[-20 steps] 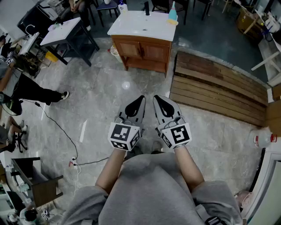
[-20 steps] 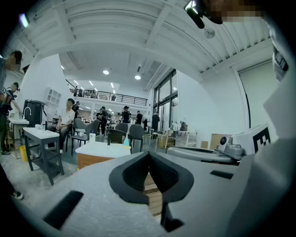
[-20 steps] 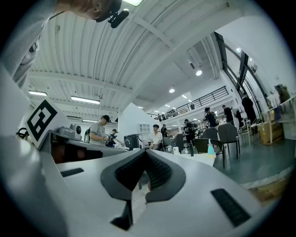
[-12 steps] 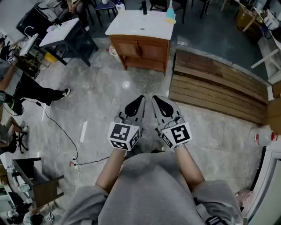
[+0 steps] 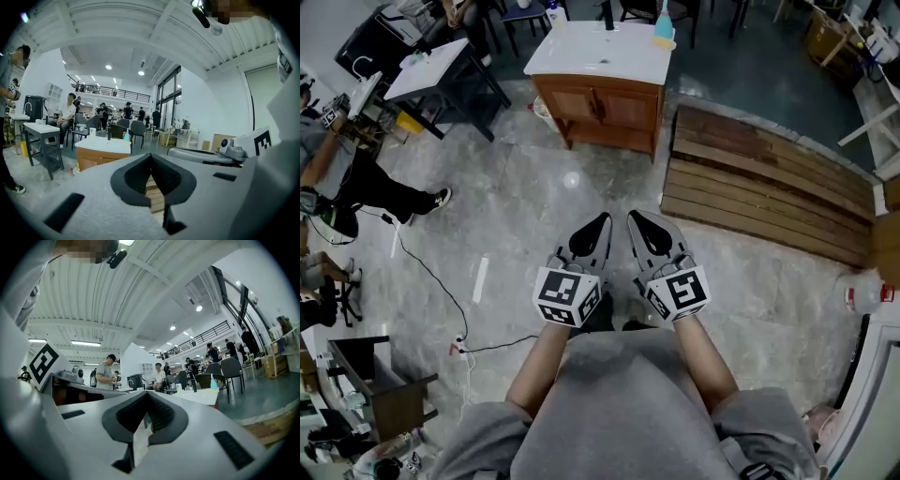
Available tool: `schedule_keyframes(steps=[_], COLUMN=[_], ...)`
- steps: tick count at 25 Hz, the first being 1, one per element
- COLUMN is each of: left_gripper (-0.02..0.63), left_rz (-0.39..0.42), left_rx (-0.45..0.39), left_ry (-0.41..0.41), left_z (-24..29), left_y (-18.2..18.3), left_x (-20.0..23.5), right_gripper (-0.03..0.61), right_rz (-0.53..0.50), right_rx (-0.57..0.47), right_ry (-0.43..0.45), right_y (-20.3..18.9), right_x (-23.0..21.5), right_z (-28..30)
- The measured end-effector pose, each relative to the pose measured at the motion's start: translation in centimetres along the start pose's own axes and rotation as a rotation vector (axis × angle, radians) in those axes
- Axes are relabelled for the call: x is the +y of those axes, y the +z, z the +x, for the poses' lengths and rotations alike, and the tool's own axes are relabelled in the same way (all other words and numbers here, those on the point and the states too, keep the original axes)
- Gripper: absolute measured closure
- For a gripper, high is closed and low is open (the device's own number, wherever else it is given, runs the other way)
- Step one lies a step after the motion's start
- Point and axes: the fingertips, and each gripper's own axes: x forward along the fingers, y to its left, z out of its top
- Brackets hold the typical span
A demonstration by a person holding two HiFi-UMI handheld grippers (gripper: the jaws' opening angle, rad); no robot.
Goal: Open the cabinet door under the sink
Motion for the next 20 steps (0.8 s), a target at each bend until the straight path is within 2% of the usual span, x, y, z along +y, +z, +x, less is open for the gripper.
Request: schedule_keyframes(steps=[7, 20], left_gripper=[0.606, 0.606], left_rz=[-0.032, -0.051], left_rx=[0.014, 0.038], left_ry=[0.004, -0.039], left_z=[2.0, 7.5], left_y=[-0.6, 0.7], left_x=[3.7, 12.5], right_gripper=[0.569, 0.569], right_rz=[0.014, 0.025], right_rx=[0.027, 0.065], right_ry=[-0.016, -0.053], right_y=[-1.6, -2.4], right_x=[-1.0, -3.2], right_z=[2.9, 13.5])
